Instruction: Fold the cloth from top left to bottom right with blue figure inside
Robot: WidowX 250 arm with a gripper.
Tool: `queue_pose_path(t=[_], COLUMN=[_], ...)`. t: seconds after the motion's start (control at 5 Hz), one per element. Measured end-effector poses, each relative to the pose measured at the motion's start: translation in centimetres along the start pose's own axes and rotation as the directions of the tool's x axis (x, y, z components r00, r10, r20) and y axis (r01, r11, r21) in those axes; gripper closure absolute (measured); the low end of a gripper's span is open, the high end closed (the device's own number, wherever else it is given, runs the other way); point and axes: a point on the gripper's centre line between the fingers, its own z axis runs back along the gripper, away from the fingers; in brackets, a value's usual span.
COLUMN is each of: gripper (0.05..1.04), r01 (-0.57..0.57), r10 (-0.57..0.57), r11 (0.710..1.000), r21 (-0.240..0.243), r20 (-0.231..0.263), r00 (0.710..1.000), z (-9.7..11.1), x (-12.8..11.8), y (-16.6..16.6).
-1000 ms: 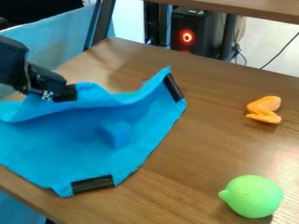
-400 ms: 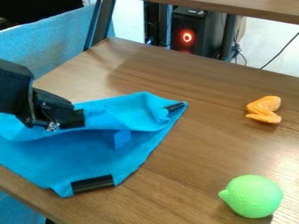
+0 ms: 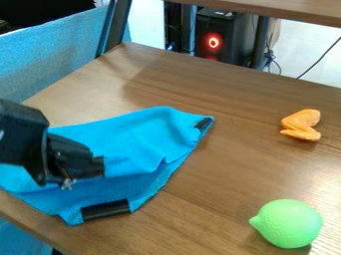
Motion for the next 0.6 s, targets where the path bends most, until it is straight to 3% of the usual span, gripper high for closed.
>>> queue_pose_path(t=[0.2, 0.4, 0.6], gripper=[0.816, 0.531, 0.229], r01=[0.014, 0.019, 0.030], r10=[-0.014, -0.019, -0.030], r11=[1.000, 1.000, 1.000], r21=[-0.013, 0.002, -0.005], r20=[-0.025, -0.057, -0.126], r00=[1.000, 0.998, 0.992], z=[-0.5, -0.7, -0.1], x=[-1.3, -2.3, -2.0], y=[-0.7, -0.7, -0.3])
